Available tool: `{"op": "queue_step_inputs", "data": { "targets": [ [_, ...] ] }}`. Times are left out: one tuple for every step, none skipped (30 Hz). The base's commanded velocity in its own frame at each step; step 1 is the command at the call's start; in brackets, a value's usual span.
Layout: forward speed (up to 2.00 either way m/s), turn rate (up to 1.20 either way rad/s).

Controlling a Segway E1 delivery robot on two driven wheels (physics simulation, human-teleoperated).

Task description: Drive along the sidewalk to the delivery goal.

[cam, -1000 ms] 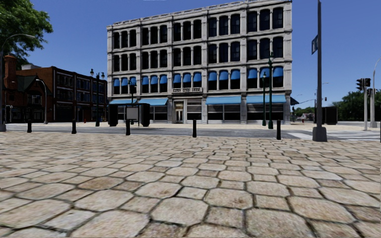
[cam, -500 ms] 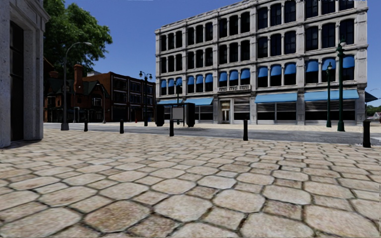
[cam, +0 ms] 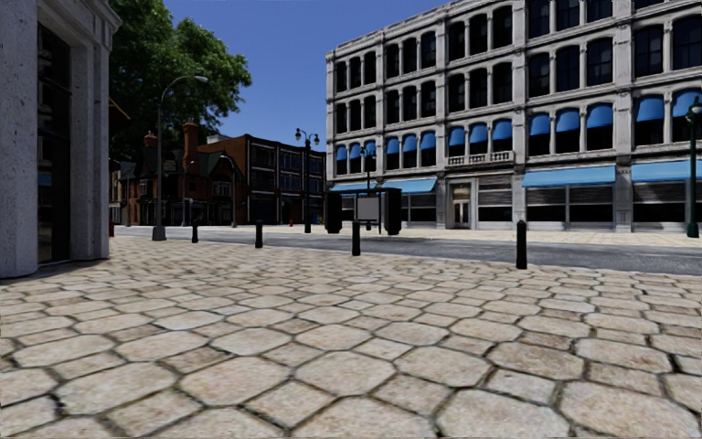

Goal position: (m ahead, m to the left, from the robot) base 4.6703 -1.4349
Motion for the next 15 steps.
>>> {"op": "queue_step_inputs", "data": {
  "targets": [
    [1.95, 0.00],
    [1.95, 0.00],
    [1.95, 0.00],
    [1.95, 0.00],
    [1.95, 0.00],
    [1.95, 0.00],
    [1.95, 0.00],
    [2.00, 0.00],
    [2.00, 0.00],
    [2.00, 0.00],
    [2.00, 0.00],
    [2.00, 0.00],
    [2.00, 0.00],
    [2.00, 0.00],
    [2.00, 0.00]
  ]
}}
